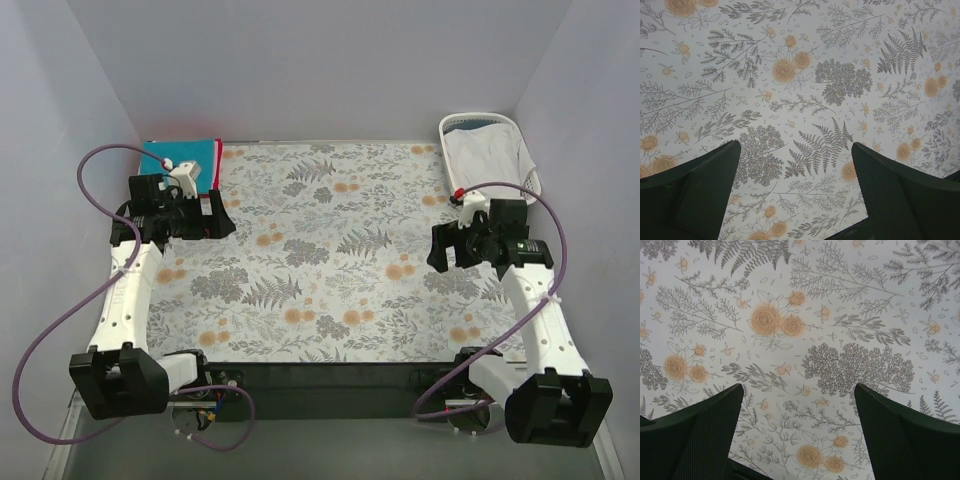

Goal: Fold and stack the t-shirts
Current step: Grab the tshirt from the pile

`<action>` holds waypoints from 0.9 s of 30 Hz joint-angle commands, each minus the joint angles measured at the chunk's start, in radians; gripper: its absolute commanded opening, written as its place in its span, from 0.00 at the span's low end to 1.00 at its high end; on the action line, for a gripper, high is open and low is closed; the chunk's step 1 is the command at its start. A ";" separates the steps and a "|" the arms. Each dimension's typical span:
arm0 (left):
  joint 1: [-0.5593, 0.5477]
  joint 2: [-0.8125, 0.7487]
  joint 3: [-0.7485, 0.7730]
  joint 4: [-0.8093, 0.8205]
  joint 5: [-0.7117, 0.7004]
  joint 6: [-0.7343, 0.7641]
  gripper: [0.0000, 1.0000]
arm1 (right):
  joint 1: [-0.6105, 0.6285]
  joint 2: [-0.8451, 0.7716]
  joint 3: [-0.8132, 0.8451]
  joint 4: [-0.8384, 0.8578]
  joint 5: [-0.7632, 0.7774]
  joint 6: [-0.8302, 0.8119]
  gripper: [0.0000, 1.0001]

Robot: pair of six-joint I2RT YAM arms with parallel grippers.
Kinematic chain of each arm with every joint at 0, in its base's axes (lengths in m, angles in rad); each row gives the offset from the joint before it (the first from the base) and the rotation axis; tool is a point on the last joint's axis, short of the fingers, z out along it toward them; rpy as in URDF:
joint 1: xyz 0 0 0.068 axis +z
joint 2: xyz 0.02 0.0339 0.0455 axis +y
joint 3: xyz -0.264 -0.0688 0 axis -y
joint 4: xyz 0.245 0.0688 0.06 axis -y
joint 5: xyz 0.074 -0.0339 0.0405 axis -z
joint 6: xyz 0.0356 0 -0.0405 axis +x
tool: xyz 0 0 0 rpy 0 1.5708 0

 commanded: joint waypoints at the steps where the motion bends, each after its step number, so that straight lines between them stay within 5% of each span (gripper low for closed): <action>1: 0.000 0.004 0.077 -0.008 0.014 0.015 0.93 | -0.003 0.087 0.173 -0.018 0.003 0.000 0.98; 19: 0.000 0.030 0.186 0.003 -0.009 -0.036 0.94 | -0.151 1.119 1.421 -0.013 0.141 -0.015 0.98; 27: 0.002 0.057 0.183 -0.002 -0.021 -0.036 0.94 | -0.155 1.308 1.379 0.082 0.163 -0.075 0.81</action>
